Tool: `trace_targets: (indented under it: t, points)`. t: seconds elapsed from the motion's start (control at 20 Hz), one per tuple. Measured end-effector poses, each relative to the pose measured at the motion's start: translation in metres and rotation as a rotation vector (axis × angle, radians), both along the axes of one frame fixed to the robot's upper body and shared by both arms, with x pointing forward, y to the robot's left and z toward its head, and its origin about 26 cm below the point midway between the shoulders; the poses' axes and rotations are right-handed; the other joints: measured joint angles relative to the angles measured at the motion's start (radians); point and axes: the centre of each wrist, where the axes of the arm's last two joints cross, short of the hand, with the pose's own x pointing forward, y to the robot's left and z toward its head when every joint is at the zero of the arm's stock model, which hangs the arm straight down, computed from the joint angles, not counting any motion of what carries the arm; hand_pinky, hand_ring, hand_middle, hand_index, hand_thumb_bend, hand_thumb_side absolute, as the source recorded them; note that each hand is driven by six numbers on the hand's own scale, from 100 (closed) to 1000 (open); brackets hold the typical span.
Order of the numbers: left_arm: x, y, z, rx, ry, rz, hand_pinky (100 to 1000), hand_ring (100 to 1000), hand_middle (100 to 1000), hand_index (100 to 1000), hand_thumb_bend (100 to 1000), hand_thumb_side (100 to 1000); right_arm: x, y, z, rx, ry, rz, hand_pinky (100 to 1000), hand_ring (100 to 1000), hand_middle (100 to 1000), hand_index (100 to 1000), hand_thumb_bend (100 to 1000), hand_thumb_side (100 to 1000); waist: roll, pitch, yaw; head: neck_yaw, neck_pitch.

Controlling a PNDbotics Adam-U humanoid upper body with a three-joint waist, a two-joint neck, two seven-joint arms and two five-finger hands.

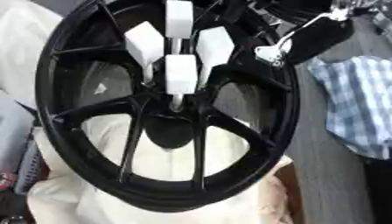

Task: Pull the pin out of the wheel hub.

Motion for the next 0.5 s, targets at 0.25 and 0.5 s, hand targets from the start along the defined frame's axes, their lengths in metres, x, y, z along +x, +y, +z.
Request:
trace_targets:
  t: [0.25,0.5]
  points:
    - [0.0002,-0.0002,0.0004,-0.002,-0.001,-0.001,666,766,580,772,100,731,0.0001,0.0028,0.0025,0.014,-0.01,0.022,981,993,824,888,100,221,0.0,0.012,0.003,-0.061,-0.02]
    - [0.001,-0.0011,0.0024,-0.002,-0.007,-0.004,666,767,580,772,100,733,0.0,0.0054,0.0056,0.018,-0.031,0.047,988,998,829,894,100,214,0.001,0.023,0.009,-0.076,-0.055]
